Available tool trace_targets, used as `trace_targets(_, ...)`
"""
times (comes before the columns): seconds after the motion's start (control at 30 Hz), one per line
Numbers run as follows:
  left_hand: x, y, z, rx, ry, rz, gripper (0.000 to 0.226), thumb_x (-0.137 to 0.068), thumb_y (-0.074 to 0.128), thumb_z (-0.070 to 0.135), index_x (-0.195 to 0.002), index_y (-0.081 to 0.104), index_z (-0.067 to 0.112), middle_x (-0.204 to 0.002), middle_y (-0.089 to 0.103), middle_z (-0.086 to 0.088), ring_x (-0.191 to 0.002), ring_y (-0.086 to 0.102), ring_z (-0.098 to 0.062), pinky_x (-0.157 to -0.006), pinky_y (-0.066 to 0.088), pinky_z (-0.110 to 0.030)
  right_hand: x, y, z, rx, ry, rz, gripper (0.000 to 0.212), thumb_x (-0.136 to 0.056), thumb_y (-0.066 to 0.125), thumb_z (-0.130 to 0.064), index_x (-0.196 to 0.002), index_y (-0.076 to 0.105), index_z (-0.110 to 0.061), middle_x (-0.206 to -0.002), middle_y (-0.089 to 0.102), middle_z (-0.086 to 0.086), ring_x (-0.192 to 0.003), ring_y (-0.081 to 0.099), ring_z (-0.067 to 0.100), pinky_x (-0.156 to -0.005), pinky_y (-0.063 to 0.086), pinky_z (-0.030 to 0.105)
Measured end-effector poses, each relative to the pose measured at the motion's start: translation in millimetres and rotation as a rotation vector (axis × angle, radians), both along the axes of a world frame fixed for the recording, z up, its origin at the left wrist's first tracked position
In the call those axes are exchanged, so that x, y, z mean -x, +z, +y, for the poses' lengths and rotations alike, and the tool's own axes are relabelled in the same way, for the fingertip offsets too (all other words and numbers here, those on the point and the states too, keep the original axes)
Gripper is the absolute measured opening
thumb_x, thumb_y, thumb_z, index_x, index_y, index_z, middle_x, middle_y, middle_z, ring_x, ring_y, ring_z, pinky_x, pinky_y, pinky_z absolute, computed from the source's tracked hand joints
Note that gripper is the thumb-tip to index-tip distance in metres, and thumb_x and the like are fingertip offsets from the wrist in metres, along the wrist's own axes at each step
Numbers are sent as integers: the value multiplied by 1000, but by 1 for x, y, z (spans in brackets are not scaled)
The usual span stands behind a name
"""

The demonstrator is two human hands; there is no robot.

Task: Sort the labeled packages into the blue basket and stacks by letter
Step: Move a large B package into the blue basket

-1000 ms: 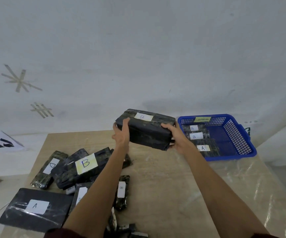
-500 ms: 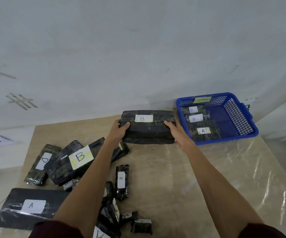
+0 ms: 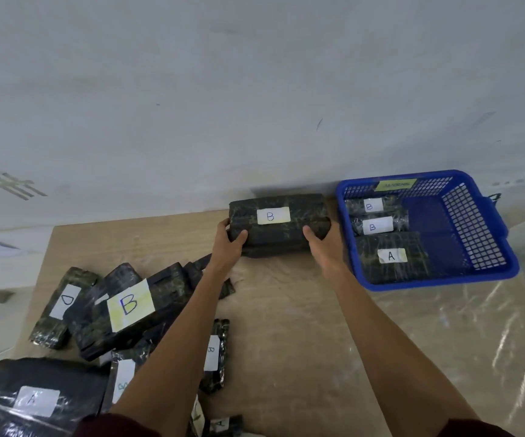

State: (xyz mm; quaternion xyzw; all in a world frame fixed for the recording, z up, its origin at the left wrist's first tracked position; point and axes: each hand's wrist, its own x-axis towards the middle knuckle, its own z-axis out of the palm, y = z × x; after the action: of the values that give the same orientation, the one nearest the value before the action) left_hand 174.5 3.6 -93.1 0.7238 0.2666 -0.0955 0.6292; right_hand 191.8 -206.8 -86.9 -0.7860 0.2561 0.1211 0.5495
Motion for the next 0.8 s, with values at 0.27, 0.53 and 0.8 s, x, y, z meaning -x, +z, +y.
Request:
trace_targets(0.27, -22, -15, -19, -28, -33, -34, 52, -103, 52, 5, -150, 31, 9, -132, 49, -3, -120, 51, -19, -108, 48, -45, -17, -12, 2, -20, -92, -25, 84, -97, 65, -32, -160, 11, -17, -159, 35, 6, -143, 40, 27, -118, 35, 45)
trace_targets(0.53, -31, -20, -18, -48, -38, -43, 50, -104, 52, 6, -150, 32, 11, -128, 52, 0, -120, 53, -20, -108, 48, -43, -24, -8, 12, -64, -161, 33, 86, -101, 58, -33, -160, 1, -7, -163, 25, 13, -148, 31, 30, -119, 28, 39)
trace_targets(0.8, -43, -17, -16, -29, -58, 33, 52, -104, 52, 10, -150, 29, 13, -142, 51, -15, -127, 54, -35, -103, 49, -49, -25, -6, 9, -108, -200, 54, 84, -100, 60, -34, -159, 6, -7, -159, 33, 11, -146, 35, 28, -118, 29, 38)
